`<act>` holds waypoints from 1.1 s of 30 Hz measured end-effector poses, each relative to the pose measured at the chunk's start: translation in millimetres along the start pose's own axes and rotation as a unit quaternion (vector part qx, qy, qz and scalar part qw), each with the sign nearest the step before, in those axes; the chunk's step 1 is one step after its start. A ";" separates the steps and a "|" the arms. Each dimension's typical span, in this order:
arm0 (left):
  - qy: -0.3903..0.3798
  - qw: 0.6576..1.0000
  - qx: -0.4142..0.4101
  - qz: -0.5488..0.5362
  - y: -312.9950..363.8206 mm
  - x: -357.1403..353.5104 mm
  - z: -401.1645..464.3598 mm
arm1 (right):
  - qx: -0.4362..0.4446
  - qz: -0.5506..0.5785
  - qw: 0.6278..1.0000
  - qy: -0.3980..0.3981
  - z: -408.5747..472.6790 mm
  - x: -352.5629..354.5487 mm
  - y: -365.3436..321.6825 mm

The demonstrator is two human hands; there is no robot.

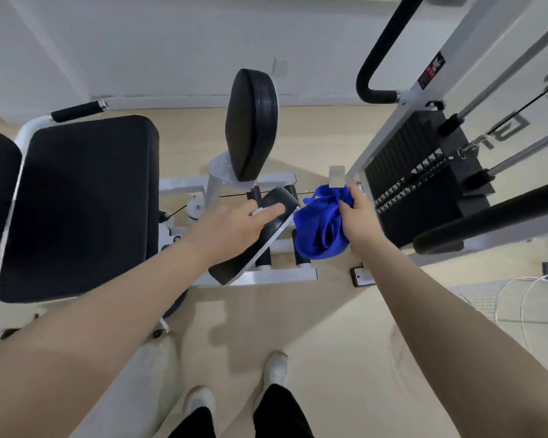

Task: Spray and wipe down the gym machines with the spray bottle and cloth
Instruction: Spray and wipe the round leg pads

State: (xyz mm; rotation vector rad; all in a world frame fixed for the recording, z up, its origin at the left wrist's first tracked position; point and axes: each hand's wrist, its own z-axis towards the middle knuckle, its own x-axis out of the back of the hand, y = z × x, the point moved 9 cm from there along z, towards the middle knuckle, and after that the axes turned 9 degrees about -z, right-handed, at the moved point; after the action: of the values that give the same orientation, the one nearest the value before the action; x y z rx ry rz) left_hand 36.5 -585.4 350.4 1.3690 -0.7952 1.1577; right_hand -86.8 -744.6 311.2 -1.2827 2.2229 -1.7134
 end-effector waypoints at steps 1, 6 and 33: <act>0.002 1.000 0.016 -0.003 1.8 -3.4 -2.2 | 0.004 -0.013 1.000 -0.002 5.1 4.9 -4.9; 0.021 0.996 0.064 0.064 5.0 -14.9 -13.4 | 0.009 -0.094 0.995 -0.009 21.5 14.9 -6.8; 0.028 0.940 0.328 -0.090 -91.3 -8.6 12.5 | 0.353 -0.356 0.860 0.095 41.8 -117.1 -125.4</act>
State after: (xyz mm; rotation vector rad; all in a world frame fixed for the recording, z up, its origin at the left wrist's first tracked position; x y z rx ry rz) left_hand 121.9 -584.8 314.8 1.8945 -0.2236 1.3703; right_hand 81.8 -708.2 349.0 -1.8465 0.9317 -2.6130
